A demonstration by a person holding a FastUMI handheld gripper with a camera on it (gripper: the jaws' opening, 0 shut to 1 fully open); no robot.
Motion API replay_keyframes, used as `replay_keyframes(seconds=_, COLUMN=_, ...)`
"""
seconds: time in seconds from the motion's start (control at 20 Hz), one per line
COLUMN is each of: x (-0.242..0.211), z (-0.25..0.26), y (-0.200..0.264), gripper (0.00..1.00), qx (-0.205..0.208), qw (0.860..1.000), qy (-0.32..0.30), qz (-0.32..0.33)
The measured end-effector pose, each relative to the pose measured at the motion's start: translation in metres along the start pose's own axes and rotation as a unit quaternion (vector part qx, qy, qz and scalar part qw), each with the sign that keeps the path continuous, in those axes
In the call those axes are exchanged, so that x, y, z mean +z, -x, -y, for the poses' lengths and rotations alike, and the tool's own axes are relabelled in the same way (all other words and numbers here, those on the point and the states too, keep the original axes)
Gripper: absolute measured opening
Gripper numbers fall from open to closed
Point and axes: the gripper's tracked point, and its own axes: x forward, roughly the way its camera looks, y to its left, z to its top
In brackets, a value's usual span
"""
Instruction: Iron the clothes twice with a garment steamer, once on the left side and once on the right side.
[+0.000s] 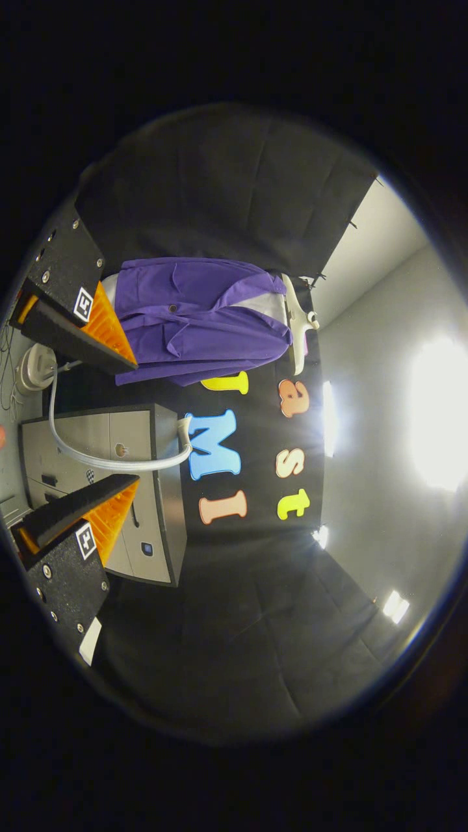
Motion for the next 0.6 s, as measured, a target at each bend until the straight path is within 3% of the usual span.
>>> replay_keyframes(seconds=0.35, x=0.038, z=0.010, y=-0.029, gripper=0.95, qx=0.008, qw=1.000, qy=-0.006, qz=0.005)
replay_keyframes(seconds=0.6, x=0.077, z=0.023, y=-0.073, gripper=0.95, qx=0.023, qw=1.000, qy=-0.003, qz=0.019)
